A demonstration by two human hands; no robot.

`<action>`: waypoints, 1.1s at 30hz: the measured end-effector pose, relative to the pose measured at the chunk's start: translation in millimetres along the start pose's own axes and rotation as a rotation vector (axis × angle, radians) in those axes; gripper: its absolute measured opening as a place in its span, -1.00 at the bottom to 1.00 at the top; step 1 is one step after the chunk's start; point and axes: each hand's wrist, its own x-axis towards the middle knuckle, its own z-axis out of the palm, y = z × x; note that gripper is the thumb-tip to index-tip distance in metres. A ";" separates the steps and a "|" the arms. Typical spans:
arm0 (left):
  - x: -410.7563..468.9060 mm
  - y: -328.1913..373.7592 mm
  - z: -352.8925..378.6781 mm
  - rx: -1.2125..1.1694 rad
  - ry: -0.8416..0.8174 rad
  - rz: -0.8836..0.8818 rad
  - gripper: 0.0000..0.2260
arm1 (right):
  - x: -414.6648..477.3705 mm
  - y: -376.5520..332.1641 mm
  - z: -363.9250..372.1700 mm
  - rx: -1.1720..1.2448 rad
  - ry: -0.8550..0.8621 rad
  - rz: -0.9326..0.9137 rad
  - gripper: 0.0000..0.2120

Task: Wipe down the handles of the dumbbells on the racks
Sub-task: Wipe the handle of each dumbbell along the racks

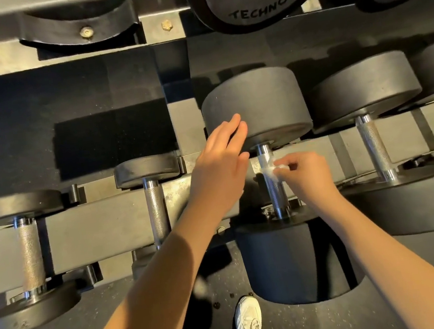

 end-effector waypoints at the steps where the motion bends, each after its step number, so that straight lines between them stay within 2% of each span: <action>1: 0.2 -0.1 0.2 0.000 0.002 0.003 -0.56 | -4.1 0.4 -4.6 -0.028 -0.048 0.017 -0.92; 5: 1.0 0.1 -1.2 -0.001 0.007 -0.005 -0.57 | -10.7 -1.9 -17.5 -0.197 -0.249 0.099 -0.87; 9: 1.4 -0.3 -0.8 -0.012 -0.027 -0.024 -0.56 | -13.2 -3.9 -16.8 -0.310 -0.319 0.165 -0.88; 13: 2.8 0.3 -2.3 -0.024 -0.050 -0.037 -0.54 | -3.5 -7.4 -12.0 -0.245 -0.189 0.134 -0.99; 18: 2.9 0.4 -3.6 -0.049 -0.078 -0.049 -0.53 | 22.0 -10.0 -2.9 0.015 0.046 0.029 -0.85; 21: 2.9 0.3 -1.1 -0.067 -0.067 -0.055 -0.54 | 23.1 -8.0 1.4 0.049 0.076 -0.018 -0.81; 23: 2.4 0.3 1.7 -0.082 -0.051 -0.061 -0.54 | 17.9 -4.0 0.3 0.048 0.048 -0.008 -0.86; 26: 0.8 1.5 4.9 -0.100 -0.030 -0.072 -0.54 | 8.6 1.5 -6.2 -0.100 -0.080 0.059 -0.95; 28: -0.1 2.4 5.8 -0.121 -0.020 -0.076 -0.54 | -1.0 5.7 -10.6 -0.230 -0.175 0.098 -0.90; 33: -1.3 2.5 5.8 -0.130 -0.001 -0.065 -0.56 | -18.9 8.3 -17.0 -0.429 -0.237 0.072 -0.72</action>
